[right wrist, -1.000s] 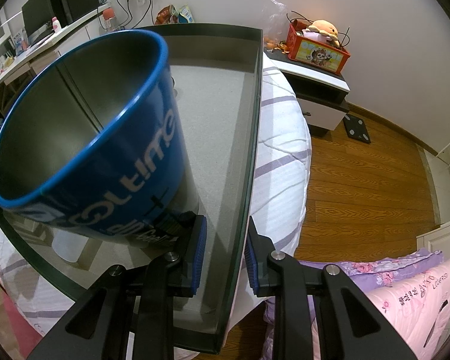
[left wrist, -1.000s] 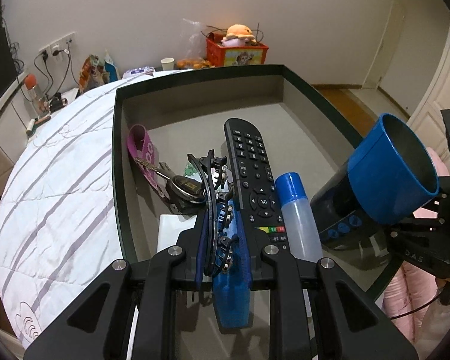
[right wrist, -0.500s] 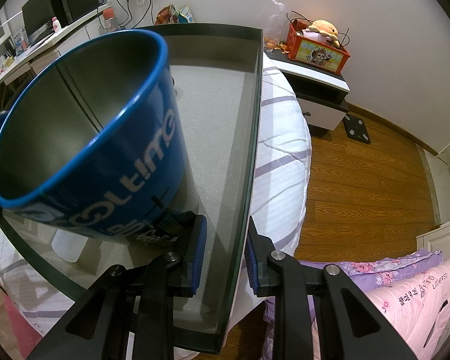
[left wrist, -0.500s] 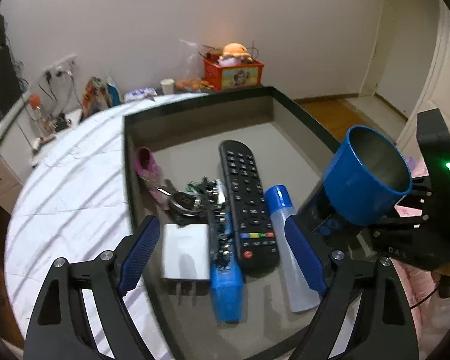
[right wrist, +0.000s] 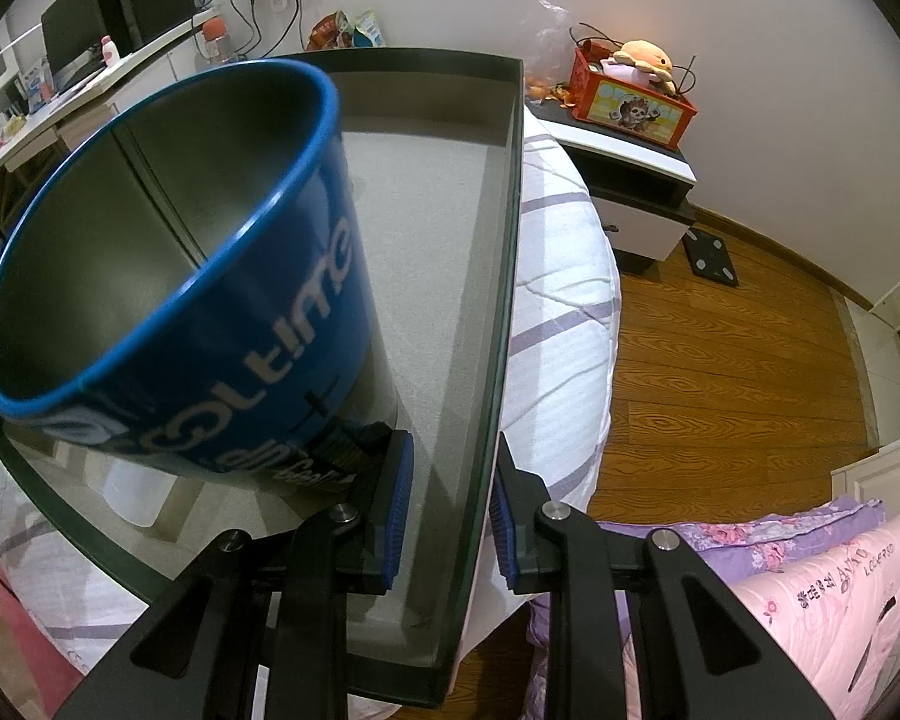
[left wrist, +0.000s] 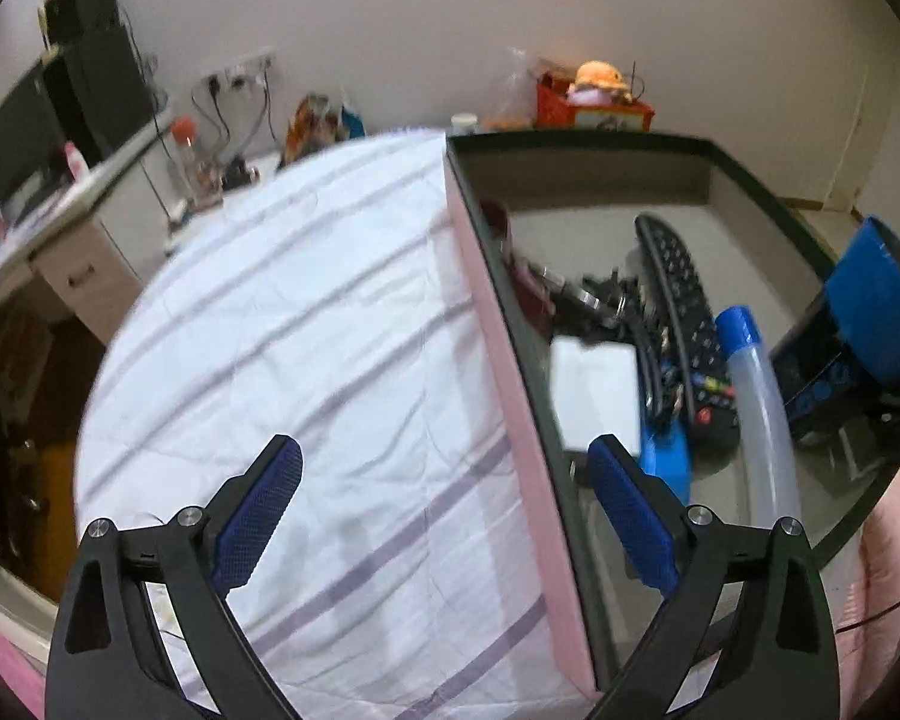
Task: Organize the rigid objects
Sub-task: 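Release the tray rim with the right gripper while the left gripper withdraws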
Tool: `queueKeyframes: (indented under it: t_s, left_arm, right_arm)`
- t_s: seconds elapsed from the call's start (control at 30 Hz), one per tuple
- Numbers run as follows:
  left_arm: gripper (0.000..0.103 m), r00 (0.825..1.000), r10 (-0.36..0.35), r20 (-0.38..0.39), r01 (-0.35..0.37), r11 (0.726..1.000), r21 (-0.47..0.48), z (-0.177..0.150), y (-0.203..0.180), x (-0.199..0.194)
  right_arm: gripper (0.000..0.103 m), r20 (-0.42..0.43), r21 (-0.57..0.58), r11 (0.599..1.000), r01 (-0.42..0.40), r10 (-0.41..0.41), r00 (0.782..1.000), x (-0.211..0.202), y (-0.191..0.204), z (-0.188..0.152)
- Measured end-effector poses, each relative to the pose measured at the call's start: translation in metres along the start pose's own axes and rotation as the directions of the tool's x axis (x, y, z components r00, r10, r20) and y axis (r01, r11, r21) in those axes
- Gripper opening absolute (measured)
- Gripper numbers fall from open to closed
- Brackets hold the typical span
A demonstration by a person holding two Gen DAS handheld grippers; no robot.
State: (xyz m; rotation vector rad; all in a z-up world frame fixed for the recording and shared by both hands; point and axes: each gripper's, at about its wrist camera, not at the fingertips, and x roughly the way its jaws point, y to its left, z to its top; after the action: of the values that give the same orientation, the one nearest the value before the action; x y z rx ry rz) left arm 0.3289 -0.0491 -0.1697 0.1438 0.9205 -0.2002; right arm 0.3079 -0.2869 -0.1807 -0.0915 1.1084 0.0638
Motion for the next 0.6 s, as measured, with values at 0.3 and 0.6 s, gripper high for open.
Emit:
queueKeyframes:
  t_s: [0.3,0.6]
  left_arm:
    - [0.021,0.981,-0.192,-0.023,0.193,0.981,0.034,-0.012,-0.014,0.007]
    - [0.020,0.977,-0.215,-0.004,0.214,0.976,-0.024,-0.024,0.004,0.004]
  right_arm:
    - [0.026,0.002,0.000,1.000,0.007,-0.007,1.000,-0.001,0.000,0.001]
    - [0.027,0.004,-0.025,1.000,-0.011,0.011,1.000,-0.002,0.012,0.002]
